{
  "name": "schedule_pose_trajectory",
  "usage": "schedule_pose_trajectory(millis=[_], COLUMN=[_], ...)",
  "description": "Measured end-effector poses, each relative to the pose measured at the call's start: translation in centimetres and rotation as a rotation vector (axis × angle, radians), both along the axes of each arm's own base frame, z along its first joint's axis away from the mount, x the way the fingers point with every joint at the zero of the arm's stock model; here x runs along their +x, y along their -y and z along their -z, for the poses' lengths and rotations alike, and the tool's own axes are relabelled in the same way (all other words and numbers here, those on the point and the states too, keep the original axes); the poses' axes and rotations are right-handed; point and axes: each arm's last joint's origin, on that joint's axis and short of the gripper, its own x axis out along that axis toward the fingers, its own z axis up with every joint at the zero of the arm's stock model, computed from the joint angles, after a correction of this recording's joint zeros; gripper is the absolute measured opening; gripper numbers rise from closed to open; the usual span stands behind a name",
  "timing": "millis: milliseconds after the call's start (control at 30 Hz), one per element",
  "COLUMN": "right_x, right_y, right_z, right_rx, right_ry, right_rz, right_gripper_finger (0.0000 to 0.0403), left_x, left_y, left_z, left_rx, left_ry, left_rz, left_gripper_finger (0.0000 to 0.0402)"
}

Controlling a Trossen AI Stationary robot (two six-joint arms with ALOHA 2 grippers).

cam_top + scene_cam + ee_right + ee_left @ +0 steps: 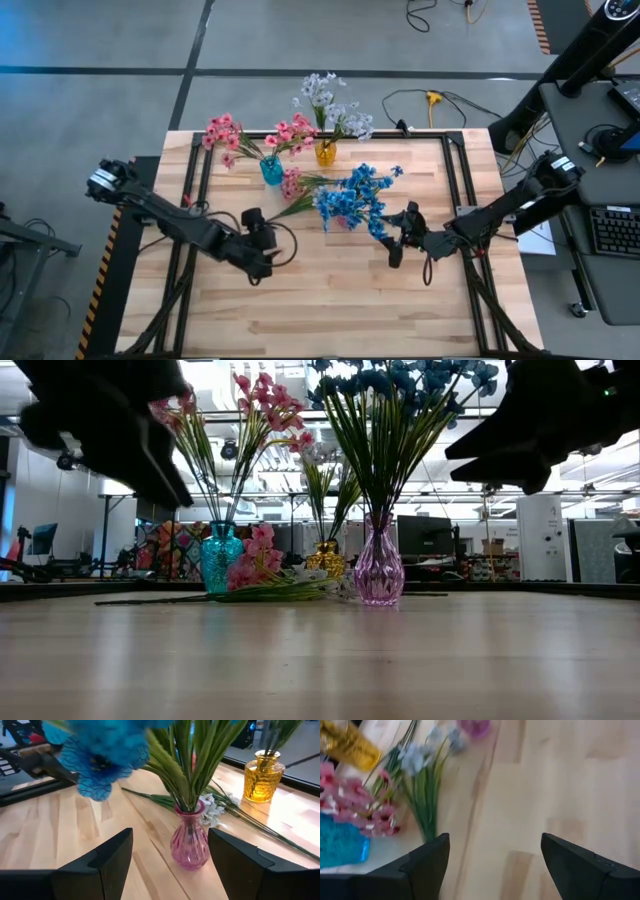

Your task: Sort flowers into vase by color

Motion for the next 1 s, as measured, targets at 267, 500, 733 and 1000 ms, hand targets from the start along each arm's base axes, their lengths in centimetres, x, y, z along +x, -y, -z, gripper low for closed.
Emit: schedule_pose_trajectory(millis=[267, 500, 733, 1000], right_x=[0.1, 0.1, 0.1, 0.1], right_y=[-0.2, -0.2, -0.2, -0.2], right_z=[-0.2, -0.2, -0.2, -0.2], right_rx=[0.003, 0.002, 0.002, 0.0], right_ry=[-0.003, -0.007, -0.007, -0.009], right_rz=[-0.019, -0.02, -0.019, -0.019], right_gripper_finger=[0.0256, 0.0251, 0.0256, 0.025], left_x=[0.3, -1.1, -2.5, -3.5], left_y=[-1.0, -2.5, -4.0, -5.3], left_z=[3.7, 6.4, 8.6, 10.1], left_rx=[0.102, 0.088, 0.056, 0.051], left_ry=[-0.028, 0.037, 0.141, 0.227], left_rz=[-0.091, -0.14, -0.138, -0.152], left_gripper_finger=[0.0277, 0.0276, 0.0276, 0.0276])
